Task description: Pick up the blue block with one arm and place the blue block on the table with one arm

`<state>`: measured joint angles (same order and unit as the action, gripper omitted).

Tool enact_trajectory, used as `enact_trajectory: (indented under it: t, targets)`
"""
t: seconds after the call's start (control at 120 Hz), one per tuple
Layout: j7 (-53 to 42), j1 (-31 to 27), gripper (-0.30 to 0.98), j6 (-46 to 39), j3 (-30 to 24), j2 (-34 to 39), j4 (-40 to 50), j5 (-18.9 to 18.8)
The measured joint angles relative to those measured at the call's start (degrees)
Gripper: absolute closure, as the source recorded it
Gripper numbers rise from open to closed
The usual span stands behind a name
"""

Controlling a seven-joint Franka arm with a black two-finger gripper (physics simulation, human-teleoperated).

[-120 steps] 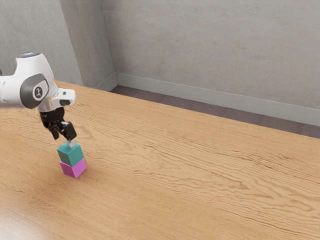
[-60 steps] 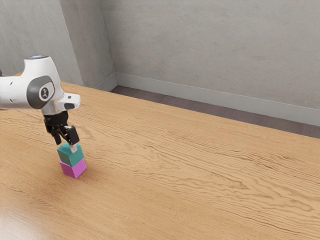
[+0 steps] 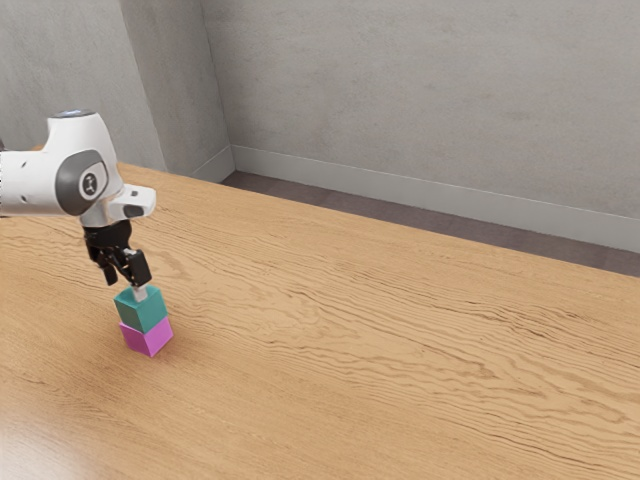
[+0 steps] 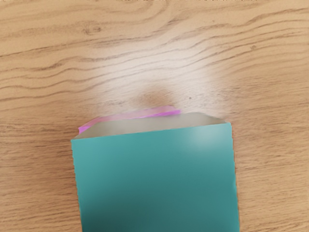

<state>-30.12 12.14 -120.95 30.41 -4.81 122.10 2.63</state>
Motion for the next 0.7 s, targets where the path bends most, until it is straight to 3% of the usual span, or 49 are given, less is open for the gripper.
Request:
enact_trajectory:
  t: [0.7]
  targets:
    - [-1.98, -0.94, 0.00, -6.28, 0.00, -4.16, 0.53, 2.92]
